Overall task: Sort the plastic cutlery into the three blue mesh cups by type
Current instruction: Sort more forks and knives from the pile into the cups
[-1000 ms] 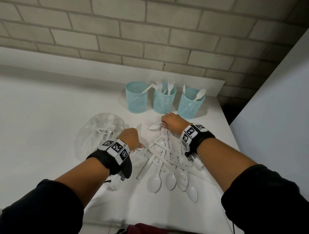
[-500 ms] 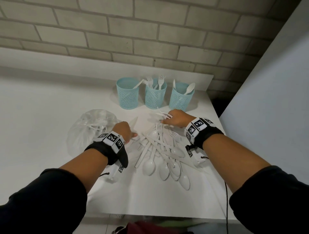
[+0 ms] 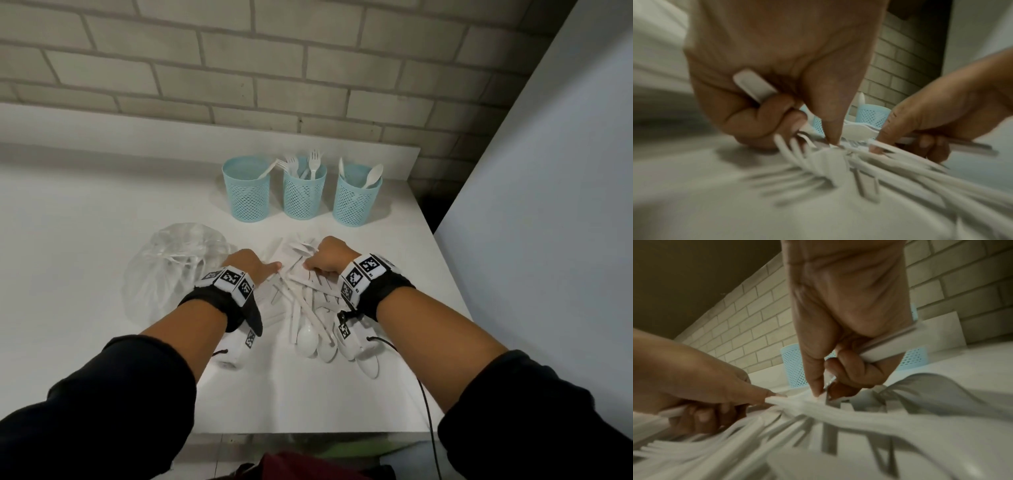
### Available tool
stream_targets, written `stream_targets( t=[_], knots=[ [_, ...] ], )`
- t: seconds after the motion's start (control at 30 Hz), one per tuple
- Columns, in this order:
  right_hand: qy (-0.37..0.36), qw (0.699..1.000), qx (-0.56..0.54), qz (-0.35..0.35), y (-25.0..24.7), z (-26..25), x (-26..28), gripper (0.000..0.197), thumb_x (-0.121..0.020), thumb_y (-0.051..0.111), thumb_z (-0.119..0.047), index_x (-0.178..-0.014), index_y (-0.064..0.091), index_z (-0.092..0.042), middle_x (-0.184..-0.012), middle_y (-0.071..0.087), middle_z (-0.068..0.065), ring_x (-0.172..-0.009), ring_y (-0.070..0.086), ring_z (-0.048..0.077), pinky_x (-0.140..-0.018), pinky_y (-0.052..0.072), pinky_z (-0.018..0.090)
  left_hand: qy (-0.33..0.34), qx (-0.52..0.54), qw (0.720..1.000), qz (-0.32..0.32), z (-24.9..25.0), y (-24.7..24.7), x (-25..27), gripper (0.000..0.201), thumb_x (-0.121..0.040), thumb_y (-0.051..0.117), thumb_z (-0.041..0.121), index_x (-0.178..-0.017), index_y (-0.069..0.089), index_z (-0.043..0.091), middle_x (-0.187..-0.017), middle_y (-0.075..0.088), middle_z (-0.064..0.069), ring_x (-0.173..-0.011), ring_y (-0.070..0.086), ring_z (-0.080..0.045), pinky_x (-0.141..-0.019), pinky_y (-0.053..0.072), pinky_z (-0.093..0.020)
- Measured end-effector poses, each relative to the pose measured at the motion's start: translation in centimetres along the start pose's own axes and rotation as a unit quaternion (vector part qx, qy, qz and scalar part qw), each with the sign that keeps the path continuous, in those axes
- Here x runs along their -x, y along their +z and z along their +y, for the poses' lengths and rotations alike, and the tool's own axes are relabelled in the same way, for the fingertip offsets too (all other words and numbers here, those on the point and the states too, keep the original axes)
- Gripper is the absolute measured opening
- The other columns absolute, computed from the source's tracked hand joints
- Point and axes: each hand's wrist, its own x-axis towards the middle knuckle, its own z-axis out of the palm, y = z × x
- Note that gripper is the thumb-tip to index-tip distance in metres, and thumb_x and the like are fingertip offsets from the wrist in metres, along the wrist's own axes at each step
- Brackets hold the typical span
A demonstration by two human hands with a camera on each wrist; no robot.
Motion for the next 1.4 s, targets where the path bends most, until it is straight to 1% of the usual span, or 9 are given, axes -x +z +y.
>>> stream_targets(
  t=[0.13, 0.3, 0.37, 0.53, 0.63, 0.83, 1.0, 1.17, 1.4],
  knots=[
    [-0.015, 0.994, -0.109, -0.013, 0.2, -0.4, -0.1, 0.022, -0.084, 0.06, -0.014, -0.066, 0.047, -0.009, -0.06, 0.051, 0.008, -0.046, 0.043, 0.017, -0.044, 0.035, 0.025, -0.03, 0.093, 0.995, 0.003, 1.0, -0.6, -0.4, 0.043, -0.089, 0.055, 0.034, -0.061, 0.036, 0.008, -0.087, 0.05, -0.011, -0.077, 0.049, -0.025, -0.071, 0.037, -0.029],
    [-0.053, 0.957, -0.286, 0.002, -1.2, -0.9, 0.3, 0.012, -0.094, 0.053, -0.02, -0.097, 0.057, -0.009, -0.08, 0.065, -0.002, -0.049, 0.046, 0.007, -0.037, 0.034, 0.016, -0.018, 0.243, 0.97, 0.019, 1.4, -1.9, -0.9, 0.044, -0.091, 0.053, 0.037, -0.062, 0.042, 0.006, -0.06, 0.045, -0.007, -0.052, 0.042, -0.019, -0.05, 0.033, -0.025],
    [-0.057, 0.929, -0.366, -0.007, -2.0, -1.4, 0.4, 0.023, -0.096, 0.051, -0.019, -0.111, 0.057, -0.003, -0.083, 0.066, -0.001, -0.061, 0.052, 0.01, -0.048, 0.043, 0.018, 0.01, 0.318, 0.947, 0.029, 2.0, -2.8, -0.9, 0.037, -0.094, 0.05, 0.034, -0.07, 0.048, 0.005, -0.063, 0.043, -0.007, -0.053, 0.039, -0.018, -0.052, 0.032, -0.025],
    [-0.052, 0.879, -0.473, -0.039, -3.2, -3.3, 0.7, 0.017, -0.099, 0.041, -0.013, -0.088, 0.053, -0.008, -0.083, 0.062, 0.009, -0.076, 0.059, 0.016, -0.077, 0.05, 0.032, 0.075, 0.434, 0.897, 0.036, 3.8, -5.0, -0.6, 0.033, -0.1, 0.033, 0.022, -0.105, 0.062, 0.007, -0.068, 0.044, -0.006, -0.056, 0.038, -0.017, -0.053, 0.031, -0.026],
    [-0.062, 0.856, -0.512, -0.043, -3.3, -4.3, 1.1, 0.024, -0.101, 0.036, -0.011, -0.111, 0.053, 0.003, -0.085, 0.06, 0.014, -0.077, 0.059, 0.023, -0.096, 0.046, 0.048, 0.097, 0.508, 0.856, -0.003, 4.4, -5.3, -0.3, 0.036, -0.101, 0.031, 0.03, -0.105, 0.061, 0.01, -0.075, 0.057, -0.004, -0.066, 0.053, -0.016, -0.061, 0.045, -0.027],
    [-0.078, 0.857, -0.508, -0.043, -2.7, -5.2, 1.3, 0.028, -0.101, 0.032, -0.006, -0.121, 0.051, 0.0, -0.082, 0.06, 0.009, -0.074, 0.06, 0.022, -0.081, 0.051, 0.041, 0.078, 0.58, 0.81, -0.021, 4.4, -5.0, -0.8, 0.045, -0.099, 0.03, 0.045, -0.09, 0.061, 0.013, -0.097, 0.066, -0.015, -0.091, 0.064, -0.03, -0.087, 0.053, -0.048],
    [-0.062, 0.88, -0.471, -0.015, -2.0, -5.5, 1.3, 0.018, -0.101, 0.034, -0.013, -0.097, 0.052, -0.012, -0.082, 0.057, 0.004, -0.068, 0.056, 0.018, -0.047, 0.044, 0.023, 0.018, 0.617, 0.777, -0.125, 4.6, -4.0, -1.4, 0.057, -0.1, 0.021, 0.047, -0.097, 0.061, 0.008, -0.097, 0.064, -0.022, -0.084, 0.062, -0.034, -0.078, 0.051, -0.044],
    [-0.068, 0.9, -0.43, 0.021, -1.7, -4.8, 1.1, 0.034, -0.102, 0.031, -0.018, -0.133, 0.043, -0.011, -0.125, 0.055, 0.005, -0.117, 0.05, 0.02, -0.086, 0.037, 0.027, 0.062, 0.66, 0.726, -0.183, 4.9, -3.4, -0.7, 0.049, -0.102, 0.025, 0.035, -0.13, 0.047, 0.001, -0.095, 0.064, -0.013, -0.082, 0.06, -0.023, -0.071, 0.049, -0.034],
    [-0.063, 0.89, -0.451, 0.016, -1.2, -4.3, -0.4, 0.042, -0.103, 0.025, -0.031, -0.136, 0.04, -0.01, -0.133, 0.053, 0.011, -0.122, 0.051, 0.028, -0.104, 0.041, 0.04, 0.137, 0.626, 0.735, -0.22, 5.0, -3.0, -0.4, 0.04, -0.102, 0.025, 0.008, -0.139, 0.033, -0.004, -0.087, 0.073, -0.008, -0.074, 0.07, -0.015, -0.07, 0.057, -0.029]
  ],
)
